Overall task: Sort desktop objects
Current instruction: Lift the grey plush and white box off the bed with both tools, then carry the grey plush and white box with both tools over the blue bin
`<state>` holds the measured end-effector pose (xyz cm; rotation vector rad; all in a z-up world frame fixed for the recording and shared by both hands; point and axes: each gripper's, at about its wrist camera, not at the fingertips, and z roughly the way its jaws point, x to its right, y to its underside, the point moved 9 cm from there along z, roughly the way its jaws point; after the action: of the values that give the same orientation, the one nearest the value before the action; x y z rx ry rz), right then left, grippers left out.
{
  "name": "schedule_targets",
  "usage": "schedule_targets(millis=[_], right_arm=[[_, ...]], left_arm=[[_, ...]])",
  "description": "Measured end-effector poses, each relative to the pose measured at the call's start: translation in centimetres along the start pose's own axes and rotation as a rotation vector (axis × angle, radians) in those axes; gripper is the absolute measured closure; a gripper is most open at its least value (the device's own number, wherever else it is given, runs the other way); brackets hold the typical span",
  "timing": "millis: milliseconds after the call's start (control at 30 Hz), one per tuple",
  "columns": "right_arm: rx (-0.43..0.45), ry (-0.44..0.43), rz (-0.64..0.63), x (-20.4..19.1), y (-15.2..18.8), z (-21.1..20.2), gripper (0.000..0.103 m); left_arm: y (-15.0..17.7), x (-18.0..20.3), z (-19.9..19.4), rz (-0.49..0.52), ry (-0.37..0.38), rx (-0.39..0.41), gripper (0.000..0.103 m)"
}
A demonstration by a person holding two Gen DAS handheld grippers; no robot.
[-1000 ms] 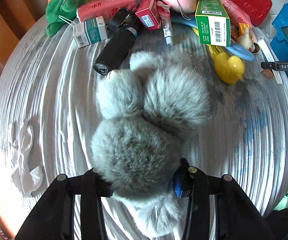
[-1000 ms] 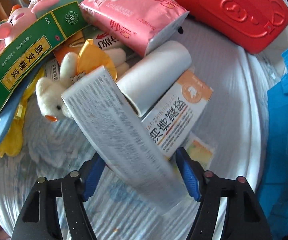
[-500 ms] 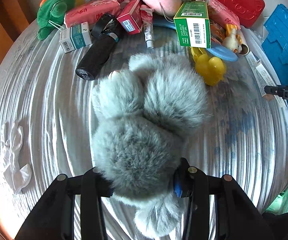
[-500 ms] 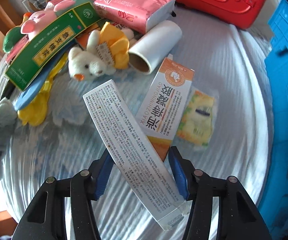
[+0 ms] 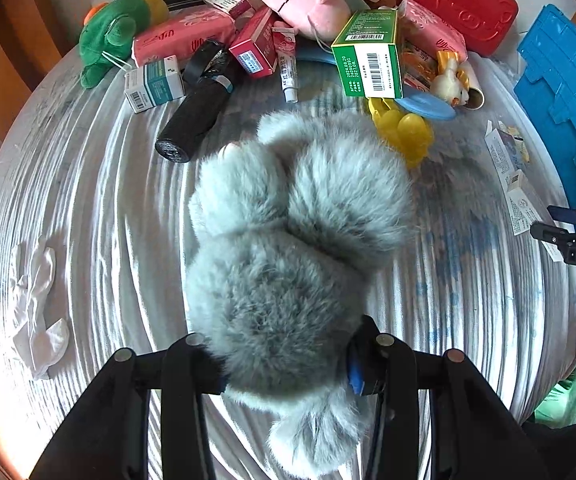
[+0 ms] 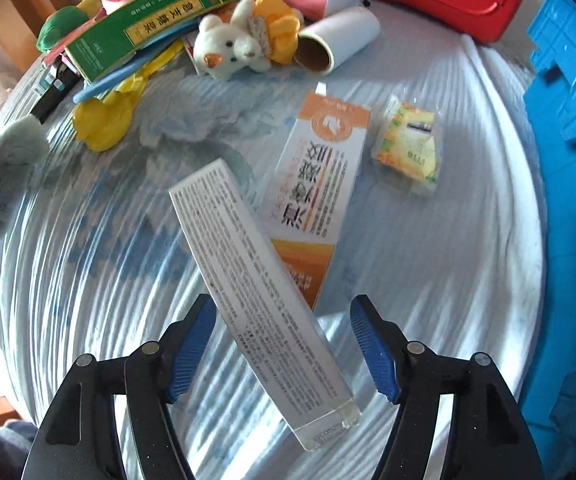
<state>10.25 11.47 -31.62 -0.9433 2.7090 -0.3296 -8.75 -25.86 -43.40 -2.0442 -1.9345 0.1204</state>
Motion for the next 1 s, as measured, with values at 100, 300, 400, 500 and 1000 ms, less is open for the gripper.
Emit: schedule_targets(millis=[100,300,400,500,1000], right_arm=[[-0.002,0.008,-0.018,-0.4,-0.6,0.3,0.034],[-0.008,0.005,-0.025,-1.0,-0.6,0.4,0.051],[0.008,-0.014,-0.014,-1.1,-0.3,-0.6,0.064],[0.027,-0.031,-0.001,-1.3,0.3,-1.9,0.071],[0.114,-0.088,0.064,-1.6,-0.2,-5.2,0.072]], left_arm=[[-0.1,0.3,0.0,0.002,-0.003,0.003,0.061],[0.1,0.0,-1.1,-0.001,-0.009,0.026,0.061],[0.2,-0.1,-1.7,-0.008,-0.011,0.038,0.061],[0.3,0.0,-2.1,-0.014,-0.011,0.047,0.061],[0.6,1.4,-4.6,-0.011,-0.024,0.091,0.061]])
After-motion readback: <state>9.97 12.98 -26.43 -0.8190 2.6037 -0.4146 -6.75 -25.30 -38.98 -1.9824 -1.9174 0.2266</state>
